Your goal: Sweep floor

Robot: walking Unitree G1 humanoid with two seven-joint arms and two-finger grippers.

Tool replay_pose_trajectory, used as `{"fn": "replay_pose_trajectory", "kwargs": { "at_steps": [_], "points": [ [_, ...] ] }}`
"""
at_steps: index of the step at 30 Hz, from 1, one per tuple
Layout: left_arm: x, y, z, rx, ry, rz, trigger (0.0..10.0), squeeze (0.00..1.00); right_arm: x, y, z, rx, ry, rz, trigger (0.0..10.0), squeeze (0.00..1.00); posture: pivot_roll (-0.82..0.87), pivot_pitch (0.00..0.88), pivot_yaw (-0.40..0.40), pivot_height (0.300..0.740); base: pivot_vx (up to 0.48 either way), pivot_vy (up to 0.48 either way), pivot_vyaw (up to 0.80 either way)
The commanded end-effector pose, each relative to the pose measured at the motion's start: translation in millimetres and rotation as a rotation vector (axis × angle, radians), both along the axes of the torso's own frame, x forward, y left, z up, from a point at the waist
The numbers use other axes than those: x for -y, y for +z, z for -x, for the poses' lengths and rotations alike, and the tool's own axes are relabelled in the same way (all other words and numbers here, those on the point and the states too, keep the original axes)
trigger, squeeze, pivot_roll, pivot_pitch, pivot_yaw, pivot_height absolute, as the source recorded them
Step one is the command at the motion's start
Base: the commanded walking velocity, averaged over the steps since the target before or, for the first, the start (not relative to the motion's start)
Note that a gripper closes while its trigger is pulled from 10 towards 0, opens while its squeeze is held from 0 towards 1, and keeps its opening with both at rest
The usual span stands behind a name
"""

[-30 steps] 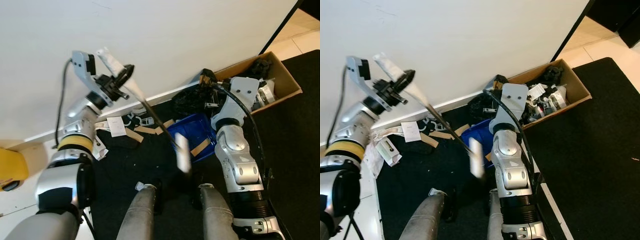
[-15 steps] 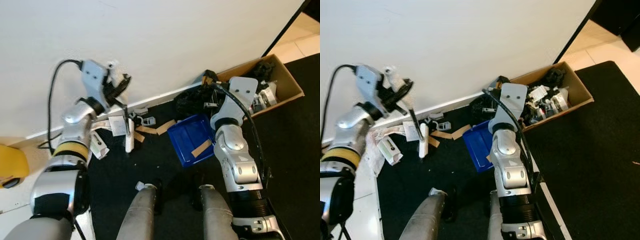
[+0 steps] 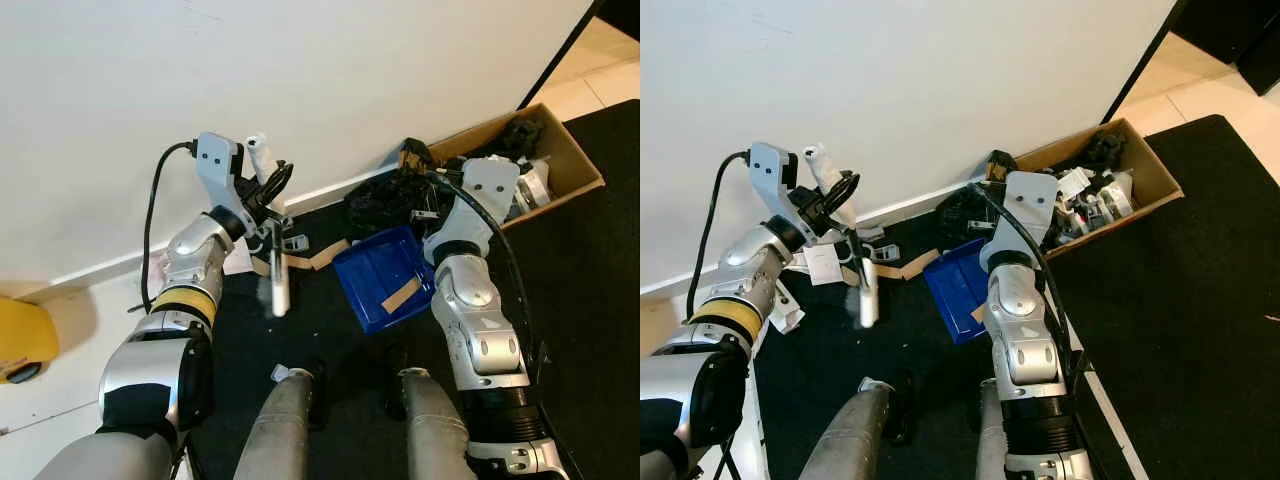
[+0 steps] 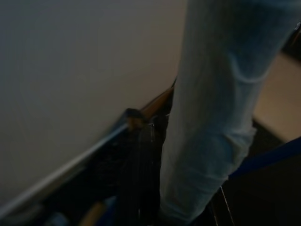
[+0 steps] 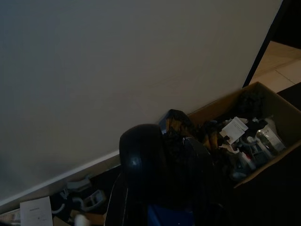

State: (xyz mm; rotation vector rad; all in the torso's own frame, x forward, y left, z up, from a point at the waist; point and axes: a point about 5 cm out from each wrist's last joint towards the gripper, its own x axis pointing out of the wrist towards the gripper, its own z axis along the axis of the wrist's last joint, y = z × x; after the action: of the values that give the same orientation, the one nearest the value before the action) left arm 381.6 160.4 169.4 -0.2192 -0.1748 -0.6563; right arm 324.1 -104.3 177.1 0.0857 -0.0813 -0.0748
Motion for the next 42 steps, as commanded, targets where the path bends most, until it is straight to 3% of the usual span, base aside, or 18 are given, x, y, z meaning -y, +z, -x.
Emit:
{"fn": "replay_pose_trajectory", "kwargs": {
  "at_steps": [1,10,12,13,15,16,17,18,19,21,24,25,27,28,30,33,38,42],
  "points": [
    [23.0,-36.1,11.2,-0.187,-0.106,0.189,10.0,0.0,0.4,-37.4,4.1,-0.18,-0.004,-0.017,10.0,0.0,0.07,0.472,0.04,0.74,0.0,0.0,0.0],
    [12.8,-25.2,10.6,-0.155,-0.146,0.245,10.0,0.0,-0.4,-38.7,1.3,-0.181,0.002,-0.023,10.0,0.0,0.11,0.45,0.038,0.74,0.0,0.0,0.0],
    [-9.3,-0.5,8.9,-0.063,-0.124,0.321,10.0,0.0,-0.8,-41.0,-1.0,-0.184,0.006,-0.028,10.0,0.0,0.15,0.431,0.034,0.74,0.0,0.0,0.0],
    [-9.3,-0.5,8.9,-0.063,-0.124,0.321,10.0,0.0,-0.8,-41.0,-1.0,-0.184,0.006,-0.028,10.0,0.0,0.15,0.431,0.034,0.74,0.0,0.0,0.0],
    [-29.9,19.1,12.4,0.016,-0.088,0.358,10.0,0.0,-2.3,-43.1,-3.0,-0.188,0.012,-0.031,10.0,0.0,0.16,0.421,0.031,0.74,0.0,0.0,0.0],
    [-41.9,26.9,16.0,0.056,-0.051,0.358,10.0,0.0,-3.6,-43.9,-4.0,-0.189,0.018,-0.032,10.0,0.0,0.18,0.406,0.024,0.74,0.0,0.0,0.0],
    [-41.9,26.9,16.0,0.056,-0.051,0.358,10.0,0.0,-3.6,-43.9,-4.0,-0.189,0.018,-0.032,10.0,0.0,0.18,0.406,0.024,0.74,0.0,0.0,0.0],
    [-57.1,35.3,21.6,0.1,0.0,0.356,10.0,0.0,-5.1,-44.9,-5.4,-0.189,0.025,-0.033,10.0,0.0,0.19,0.392,0.018,0.74,0.0,0.0,0.0],
    [-57.1,35.3,21.6,0.1,0.0,0.356,10.0,0.0,-5.1,-44.9,-5.4,-0.189,0.025,-0.033,10.0,0.0,0.19,0.392,0.018,0.74,0.0,0.0,0.0],
    [-66.4,38.7,24.7,0.13,0.047,0.324,10.0,0.0,-5.4,-45.4,-6.1,-0.19,0.028,-0.032,10.0,0.0,0.19,0.381,0.013,0.74,0.0,0.0,0.0],
    [-86.5,46.3,33.2,0.238,0.179,0.105,10.0,0.0,-3.0,-45.5,-8.7,-0.187,0.031,-0.027,10.0,0.0,0.2,0.362,0.005,0.74,0.0,0.0,0.0],
    [-87.2,49.2,34.6,0.273,0.194,0.041,10.0,0.0,-1.5,-45.6,-9.5,-0.187,0.03,-0.024,10.0,0.0,0.2,0.355,0.0,0.74,0.0,0.0,0.0],
    [-86.8,51.0,35.9,0.291,0.198,0.008,10.0,0.0,-0.6,-46.0,-10.0,-0.187,0.029,-0.023,10.0,0.0,0.2,0.352,-0.003,0.74,0.0,0.0,0.0],
    [-78.3,54.0,34.4,0.315,0.175,-0.025,10.0,0.0,1.2,-47.0,-10.8,-0.187,0.027,-0.02,10.0,0.0,0.21,0.346,-0.007,0.74,0.0,0.0,0.0],
    [-78.3,54.0,34.4,0.315,0.175,-0.025,10.0,0.0,1.2,-47.0,-10.8,-0.187,0.027,-0.02,10.0,0.0,0.21,0.346,-0.007,0.74,0.0,0.0,0.0],
    [-67.3,52.4,32.3,0.313,0.137,-0.089,10.0,0.0,2.2,-47.7,-11.6,-0.185,0.025,-0.018,10.0,0.0,0.2,0.345,-0.006,0.74,0.0,0.0,0.0],
    [-56.0,56.1,29.5,0.301,0.112,-0.065,10.0,0.0,8.6,-42.4,-11.5,-0.156,-0.009,-0.043,10.0,0.0,0.19,0.317,0.013,0.74,0.0,0.0,0.0],
    [-56.0,54.3,30.5,0.297,0.134,-0.063,10.0,0.0,12.1,-35.6,-11.8,-0.131,-0.022,-0.076,10.0,0.0,0.19,0.305,0.016,0.74,0.0,0.0,0.0]
  ]
}}
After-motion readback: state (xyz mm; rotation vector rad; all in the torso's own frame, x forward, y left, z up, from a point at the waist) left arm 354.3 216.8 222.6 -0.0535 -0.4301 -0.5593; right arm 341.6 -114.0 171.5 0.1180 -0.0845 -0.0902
